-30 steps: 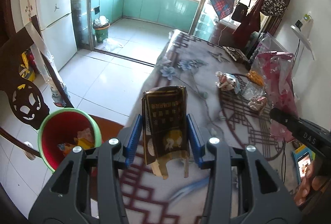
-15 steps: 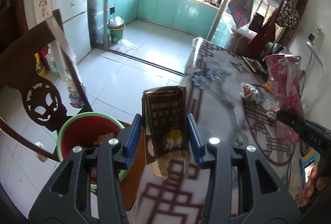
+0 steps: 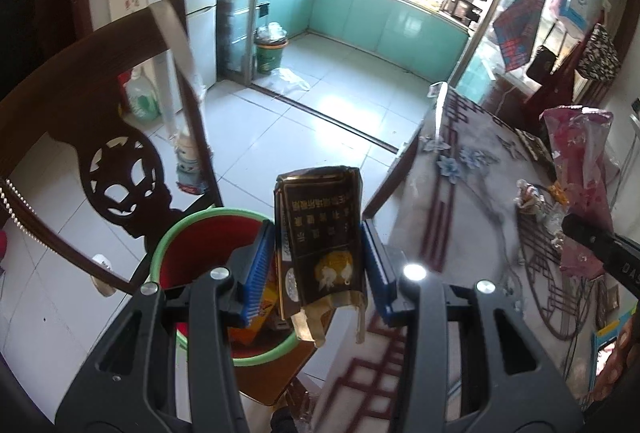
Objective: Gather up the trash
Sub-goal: 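Carry the brown package and the pink bag over the red bucket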
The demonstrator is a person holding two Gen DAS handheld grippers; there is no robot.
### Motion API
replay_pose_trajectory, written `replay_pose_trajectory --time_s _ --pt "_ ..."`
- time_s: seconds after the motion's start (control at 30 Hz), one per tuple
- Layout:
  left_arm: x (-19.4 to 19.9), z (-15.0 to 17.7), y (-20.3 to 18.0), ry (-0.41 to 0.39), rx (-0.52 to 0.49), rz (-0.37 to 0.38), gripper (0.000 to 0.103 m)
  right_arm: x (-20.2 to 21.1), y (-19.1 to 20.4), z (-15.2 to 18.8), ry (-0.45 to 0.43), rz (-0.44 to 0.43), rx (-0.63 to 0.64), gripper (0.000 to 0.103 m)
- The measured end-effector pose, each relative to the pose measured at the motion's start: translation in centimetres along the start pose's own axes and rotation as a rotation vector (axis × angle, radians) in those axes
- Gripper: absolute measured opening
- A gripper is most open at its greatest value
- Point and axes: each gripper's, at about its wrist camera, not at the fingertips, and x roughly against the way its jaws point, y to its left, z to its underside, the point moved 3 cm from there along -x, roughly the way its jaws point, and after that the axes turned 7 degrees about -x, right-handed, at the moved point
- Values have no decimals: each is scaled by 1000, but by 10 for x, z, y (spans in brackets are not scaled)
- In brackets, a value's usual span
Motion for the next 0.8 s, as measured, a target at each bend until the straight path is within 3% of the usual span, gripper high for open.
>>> replay_pose_trajectory --time_s 0.5,0.8 --pt "-21 10 55 58 72 -94 42 -41 67 -3 66 -72 132 16" --pt "-40 21 81 117 106 -142 43 -82 106 14 171 -119 200 16"
